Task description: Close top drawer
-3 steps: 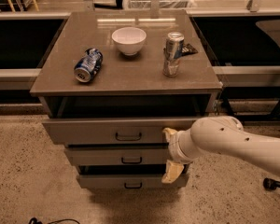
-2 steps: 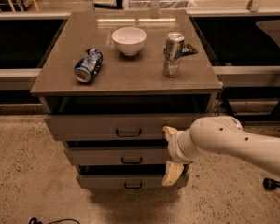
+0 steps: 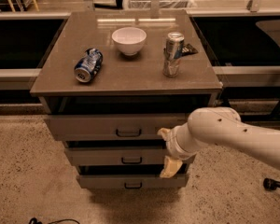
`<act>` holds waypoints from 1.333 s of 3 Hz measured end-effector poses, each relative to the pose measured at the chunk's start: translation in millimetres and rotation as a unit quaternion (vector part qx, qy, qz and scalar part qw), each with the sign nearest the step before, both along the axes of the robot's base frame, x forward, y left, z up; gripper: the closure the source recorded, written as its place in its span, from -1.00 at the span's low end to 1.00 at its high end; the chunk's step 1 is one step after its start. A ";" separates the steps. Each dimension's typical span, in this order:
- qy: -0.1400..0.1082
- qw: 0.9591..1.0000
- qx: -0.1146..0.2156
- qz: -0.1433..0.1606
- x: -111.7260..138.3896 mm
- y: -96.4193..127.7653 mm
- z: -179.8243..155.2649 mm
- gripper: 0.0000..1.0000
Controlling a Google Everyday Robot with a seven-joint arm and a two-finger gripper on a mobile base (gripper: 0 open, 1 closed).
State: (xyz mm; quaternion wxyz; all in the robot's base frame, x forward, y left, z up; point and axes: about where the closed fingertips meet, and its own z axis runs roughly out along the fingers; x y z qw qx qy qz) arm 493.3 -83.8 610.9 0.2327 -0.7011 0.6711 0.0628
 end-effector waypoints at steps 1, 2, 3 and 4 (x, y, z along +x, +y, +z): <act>0.012 1.000 0.001 0.022 12.8 5.4 13.4 -0.16; -0.003 1.000 -0.006 0.022 29.4 8.3 21.5 -0.24; -0.003 1.000 -0.006 0.023 29.4 8.5 21.5 -0.71; -0.003 1.000 -0.006 0.023 29.4 8.5 21.5 -1.00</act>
Offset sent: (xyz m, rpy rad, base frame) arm 0.0550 0.0109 0.0334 -0.0255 -0.0554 0.0267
